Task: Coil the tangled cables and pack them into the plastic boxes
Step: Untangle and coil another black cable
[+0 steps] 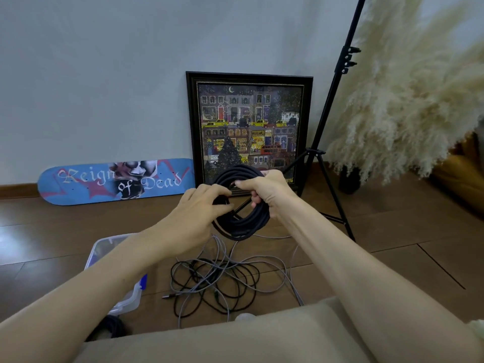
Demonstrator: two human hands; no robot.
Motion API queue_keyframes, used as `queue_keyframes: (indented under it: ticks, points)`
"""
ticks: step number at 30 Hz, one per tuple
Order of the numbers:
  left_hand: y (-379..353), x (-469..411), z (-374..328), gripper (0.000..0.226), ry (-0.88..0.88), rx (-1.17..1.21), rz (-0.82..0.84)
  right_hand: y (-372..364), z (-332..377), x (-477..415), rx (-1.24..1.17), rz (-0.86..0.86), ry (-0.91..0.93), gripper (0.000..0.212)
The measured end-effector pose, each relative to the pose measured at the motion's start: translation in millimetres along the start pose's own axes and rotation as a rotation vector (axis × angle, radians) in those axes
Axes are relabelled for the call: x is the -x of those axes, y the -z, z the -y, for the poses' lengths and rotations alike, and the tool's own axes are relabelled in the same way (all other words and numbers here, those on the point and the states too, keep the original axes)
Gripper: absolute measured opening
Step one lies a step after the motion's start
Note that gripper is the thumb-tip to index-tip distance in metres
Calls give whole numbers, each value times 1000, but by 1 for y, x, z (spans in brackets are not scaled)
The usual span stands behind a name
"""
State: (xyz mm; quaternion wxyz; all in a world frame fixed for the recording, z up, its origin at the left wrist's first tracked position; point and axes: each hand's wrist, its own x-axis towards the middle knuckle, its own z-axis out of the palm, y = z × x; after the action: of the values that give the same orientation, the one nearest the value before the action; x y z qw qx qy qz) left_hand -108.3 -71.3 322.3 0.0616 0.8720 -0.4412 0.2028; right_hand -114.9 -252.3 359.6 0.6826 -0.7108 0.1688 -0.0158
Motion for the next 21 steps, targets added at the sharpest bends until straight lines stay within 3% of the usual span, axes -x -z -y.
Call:
queue_keyframes:
  ticks: [2, 4, 5, 7, 9, 10, 15, 21]
  points:
    - [11, -5, -3, 62, 266, 370, -89, -1, 0, 0, 0, 9, 9, 17]
    - [27, -14, -6, 54, 568, 678, -238, -4, -3, -1, -33, 4, 4, 24]
    - [31, -16, -4, 51, 699, 791, -216, -6, -5, -3, -64, 5, 0, 31]
    - [32, -13, 0, 60, 871, 974, 18, -11, -7, -4, -143, 33, -23, 35]
    - [27, -5, 1, 52, 922, 1185, 222, -17, -5, -4, -224, 78, -54, 24]
    - [26, -1, 2, 42, 944, 1293, 228, -21, -4, -5, -273, 92, -79, 20]
    - [36, 12, 27, 21, 1008, 1483, 20, -52, -1, -9, -515, 154, -201, 12]
    - [59, 54, 63, 27, 1100, 1460, -150, -118, 9, -7, -626, 250, -246, 17]
